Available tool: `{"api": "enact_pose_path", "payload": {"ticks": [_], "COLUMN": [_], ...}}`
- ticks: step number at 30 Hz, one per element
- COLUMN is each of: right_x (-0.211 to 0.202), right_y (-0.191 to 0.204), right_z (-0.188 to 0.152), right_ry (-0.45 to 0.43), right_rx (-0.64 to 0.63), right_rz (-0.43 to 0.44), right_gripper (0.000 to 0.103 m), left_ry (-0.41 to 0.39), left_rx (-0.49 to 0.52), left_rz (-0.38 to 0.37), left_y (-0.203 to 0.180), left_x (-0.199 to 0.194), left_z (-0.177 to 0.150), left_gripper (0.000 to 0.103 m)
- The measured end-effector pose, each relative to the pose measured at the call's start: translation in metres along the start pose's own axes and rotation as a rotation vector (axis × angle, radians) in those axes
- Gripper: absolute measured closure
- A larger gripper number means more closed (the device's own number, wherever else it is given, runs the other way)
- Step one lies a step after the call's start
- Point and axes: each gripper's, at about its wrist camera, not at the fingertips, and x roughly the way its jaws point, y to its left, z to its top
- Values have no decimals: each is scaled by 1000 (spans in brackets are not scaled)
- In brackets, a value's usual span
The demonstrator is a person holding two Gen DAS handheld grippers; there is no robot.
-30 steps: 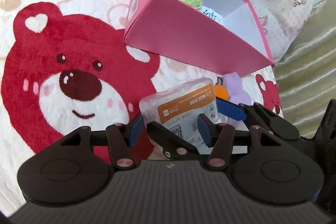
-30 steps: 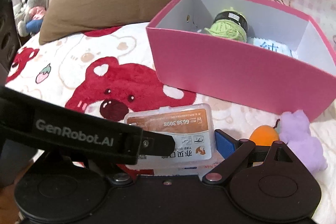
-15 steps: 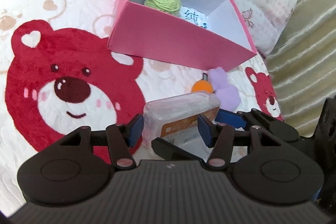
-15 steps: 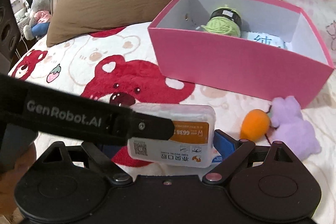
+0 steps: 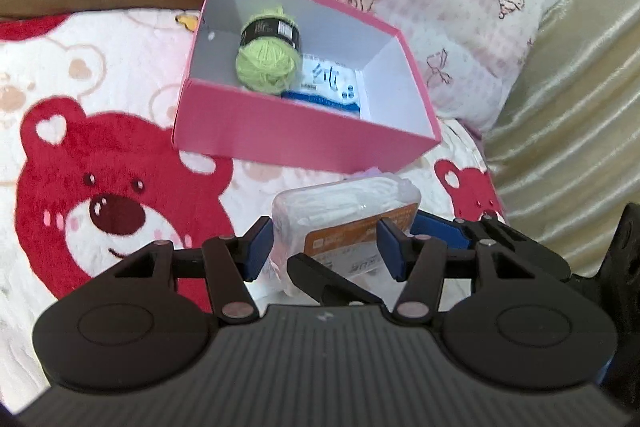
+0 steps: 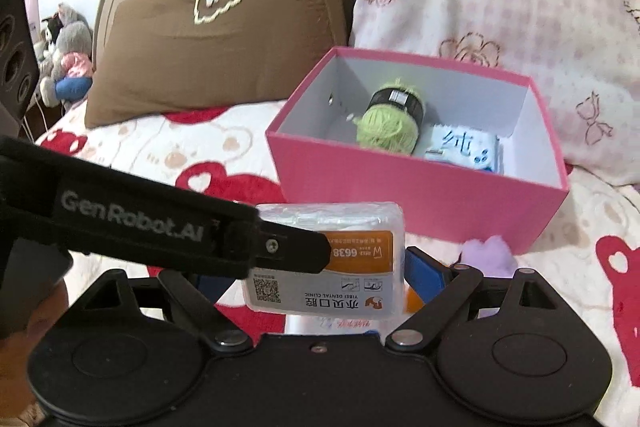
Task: Organize objects
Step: 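Lift the plastic case with the left gripper over the pink box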
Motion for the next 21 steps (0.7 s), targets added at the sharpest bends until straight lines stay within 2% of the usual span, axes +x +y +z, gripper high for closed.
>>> {"api": "enact_pose_path", "payload": {"ticks": [4,11,18,21], "right_x": [-4,-23,-34,-33], "right_y": [-7,-12,-33,-33], "right_z": [15,33,58,68], "right_ry": [29,28,14,-10], "right_rx": [10,-26,43,33], "right_rz": [18,-22,3,-11], "right_gripper": [11,11,17,18], "left_ry": [11,47,68,49], "left_rx": [31,46,-21,-4], "left_rz": [-4,-58,-78,-58], "left_y": [-10,-25,-28,-31], "left_x": [-4,-7,-6,-8], "left_z": [8,33,60,72], "left_gripper": [49,49,48,48]}}
